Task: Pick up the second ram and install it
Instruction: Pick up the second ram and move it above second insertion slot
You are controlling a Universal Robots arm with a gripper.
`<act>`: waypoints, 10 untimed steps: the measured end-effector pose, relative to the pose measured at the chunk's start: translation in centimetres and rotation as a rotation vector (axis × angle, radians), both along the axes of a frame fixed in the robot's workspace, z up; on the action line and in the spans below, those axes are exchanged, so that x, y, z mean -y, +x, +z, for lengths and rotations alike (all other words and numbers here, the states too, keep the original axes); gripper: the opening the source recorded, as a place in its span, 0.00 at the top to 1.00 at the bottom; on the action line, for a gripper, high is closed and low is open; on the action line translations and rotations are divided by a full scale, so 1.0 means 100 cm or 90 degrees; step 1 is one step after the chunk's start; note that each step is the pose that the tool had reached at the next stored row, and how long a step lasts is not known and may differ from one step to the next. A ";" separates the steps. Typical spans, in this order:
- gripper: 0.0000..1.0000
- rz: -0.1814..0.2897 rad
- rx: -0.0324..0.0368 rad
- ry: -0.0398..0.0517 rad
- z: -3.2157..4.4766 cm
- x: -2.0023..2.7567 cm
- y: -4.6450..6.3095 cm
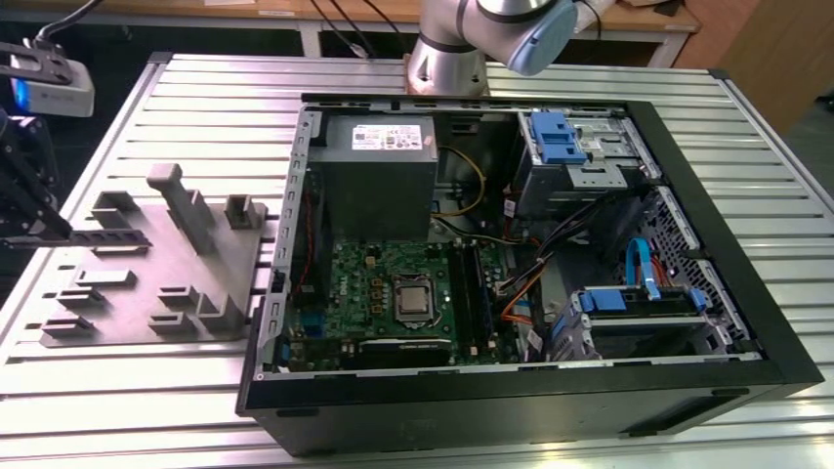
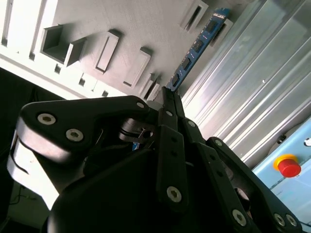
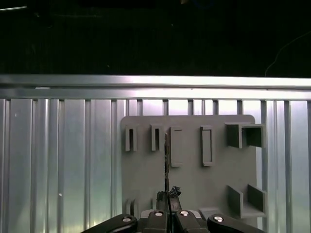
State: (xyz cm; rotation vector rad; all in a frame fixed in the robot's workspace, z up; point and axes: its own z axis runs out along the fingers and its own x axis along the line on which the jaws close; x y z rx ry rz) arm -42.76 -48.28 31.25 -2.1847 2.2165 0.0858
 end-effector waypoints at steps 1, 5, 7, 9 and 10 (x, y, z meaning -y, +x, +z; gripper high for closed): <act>0.88 0.000 0.0000 0.0000 0.0024 0.0000 0.000; 0.88 0.000 0.0000 0.0000 0.0112 0.0000 0.000; 0.88 0.000 0.0000 0.0000 0.0155 0.0000 0.000; 0.88 0.000 0.0000 0.0000 0.0202 0.0000 0.000; 0.88 0.000 0.0000 0.0000 0.0224 0.0000 0.000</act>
